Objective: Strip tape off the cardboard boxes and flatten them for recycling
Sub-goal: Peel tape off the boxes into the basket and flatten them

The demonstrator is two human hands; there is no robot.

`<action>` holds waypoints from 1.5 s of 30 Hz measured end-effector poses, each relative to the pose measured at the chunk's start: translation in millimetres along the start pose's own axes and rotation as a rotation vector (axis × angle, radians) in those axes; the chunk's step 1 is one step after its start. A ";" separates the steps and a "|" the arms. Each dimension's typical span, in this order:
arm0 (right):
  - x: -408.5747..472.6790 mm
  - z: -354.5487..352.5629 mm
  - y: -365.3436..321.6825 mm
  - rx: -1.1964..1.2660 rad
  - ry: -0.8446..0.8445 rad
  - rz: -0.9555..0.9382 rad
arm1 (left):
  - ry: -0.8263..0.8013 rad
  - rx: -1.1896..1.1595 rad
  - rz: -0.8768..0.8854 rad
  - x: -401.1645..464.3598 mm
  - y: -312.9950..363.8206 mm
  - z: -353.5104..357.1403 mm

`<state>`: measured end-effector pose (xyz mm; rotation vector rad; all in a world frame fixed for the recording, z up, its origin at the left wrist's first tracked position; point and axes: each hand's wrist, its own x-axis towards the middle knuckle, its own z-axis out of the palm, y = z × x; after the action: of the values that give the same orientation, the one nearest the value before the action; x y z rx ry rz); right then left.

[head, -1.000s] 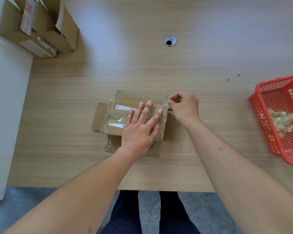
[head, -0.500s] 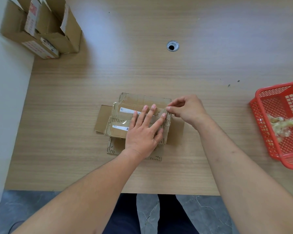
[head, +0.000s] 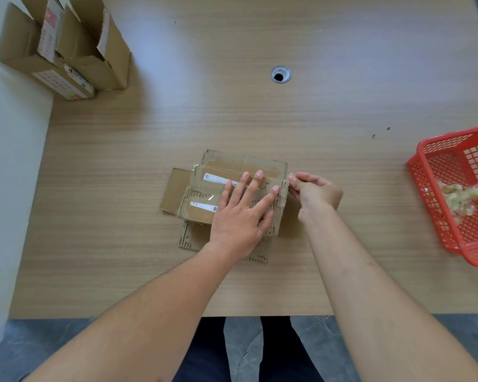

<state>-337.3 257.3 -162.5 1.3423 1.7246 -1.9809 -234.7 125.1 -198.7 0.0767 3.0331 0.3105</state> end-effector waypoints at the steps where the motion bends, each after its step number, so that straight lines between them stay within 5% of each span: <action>1: -1.0 1.5 2.5 0.025 0.054 -0.020 | -0.007 -0.001 0.009 0.2 0.5 -0.1; 11: -4.6 -0.9 18.5 0.124 0.274 -0.216 | -0.077 -0.028 0.053 1.5 0.0 -4.9; 22: -8.3 -17.7 13.6 0.065 -0.135 -0.313 | -0.196 -0.111 0.010 7.0 14.6 -16.6; 28: -17.5 -45.5 -17.4 0.123 -0.145 -0.328 | -0.264 -0.109 0.018 12.7 34.1 -23.2; 36: 13.1 -117.5 -77.2 0.070 -0.009 -0.427 | -0.336 -0.098 0.045 31.8 86.1 -25.1; 45: 84.7 -207.0 -127.9 -0.064 0.329 -0.513 | -0.230 -0.126 0.017 58.0 139.6 -7.7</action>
<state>-367.3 509.1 -116.7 1.3658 2.4719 -1.9953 -287.5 263.5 -167.7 0.1197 2.7802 0.4598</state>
